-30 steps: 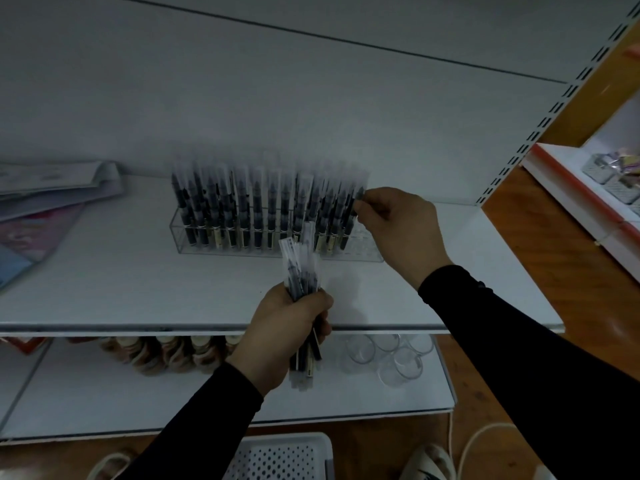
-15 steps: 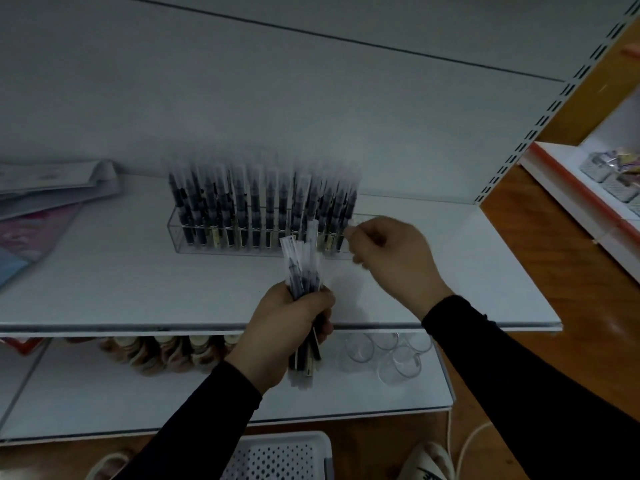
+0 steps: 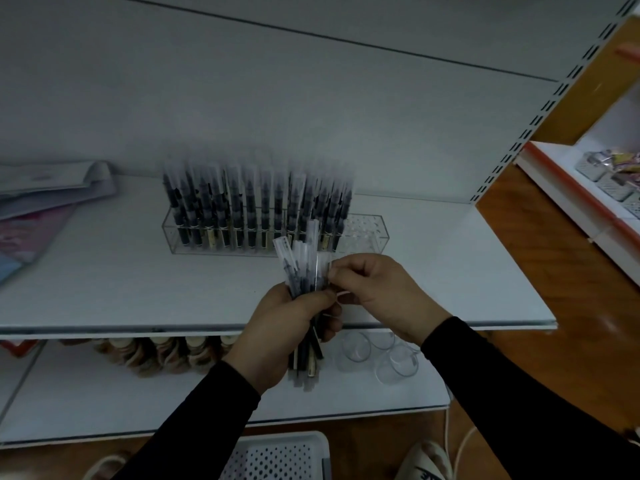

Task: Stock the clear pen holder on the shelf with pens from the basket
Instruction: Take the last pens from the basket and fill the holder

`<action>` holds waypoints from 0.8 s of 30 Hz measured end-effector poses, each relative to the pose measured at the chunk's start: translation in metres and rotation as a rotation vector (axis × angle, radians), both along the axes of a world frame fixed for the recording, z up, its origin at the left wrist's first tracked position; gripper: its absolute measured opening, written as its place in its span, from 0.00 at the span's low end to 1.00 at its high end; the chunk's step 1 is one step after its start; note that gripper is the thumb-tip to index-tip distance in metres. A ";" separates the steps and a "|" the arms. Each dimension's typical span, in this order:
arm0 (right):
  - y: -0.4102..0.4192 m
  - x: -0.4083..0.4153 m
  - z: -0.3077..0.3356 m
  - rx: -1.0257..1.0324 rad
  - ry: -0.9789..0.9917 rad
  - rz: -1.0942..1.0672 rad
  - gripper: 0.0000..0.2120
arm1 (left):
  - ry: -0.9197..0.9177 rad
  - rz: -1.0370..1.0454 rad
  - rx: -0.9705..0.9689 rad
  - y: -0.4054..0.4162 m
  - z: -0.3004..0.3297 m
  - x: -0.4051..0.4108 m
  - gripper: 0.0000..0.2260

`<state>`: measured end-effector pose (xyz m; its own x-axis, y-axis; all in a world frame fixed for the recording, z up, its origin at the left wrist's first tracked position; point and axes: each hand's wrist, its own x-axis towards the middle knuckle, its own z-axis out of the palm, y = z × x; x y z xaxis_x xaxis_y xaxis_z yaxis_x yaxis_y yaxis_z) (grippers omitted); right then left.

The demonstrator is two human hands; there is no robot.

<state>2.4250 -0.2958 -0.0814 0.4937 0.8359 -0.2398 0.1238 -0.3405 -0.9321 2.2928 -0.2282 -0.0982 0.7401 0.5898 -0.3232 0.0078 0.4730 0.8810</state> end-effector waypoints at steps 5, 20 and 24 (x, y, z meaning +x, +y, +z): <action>-0.002 0.004 0.003 0.055 0.092 -0.119 0.06 | -0.005 0.024 -0.034 -0.001 0.001 0.001 0.04; 0.004 0.069 0.054 0.371 -0.012 -0.403 0.08 | 0.071 0.013 -0.002 0.003 -0.007 0.001 0.04; 0.019 0.079 0.060 0.410 -0.268 -0.370 0.09 | 0.096 -0.005 0.047 0.003 -0.009 0.001 0.06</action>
<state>2.5037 -0.2767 -0.0217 0.7676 0.5952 0.2377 0.3142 -0.0262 -0.9490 2.2941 -0.2255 -0.1074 0.7100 0.6021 -0.3652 0.0958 0.4312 0.8972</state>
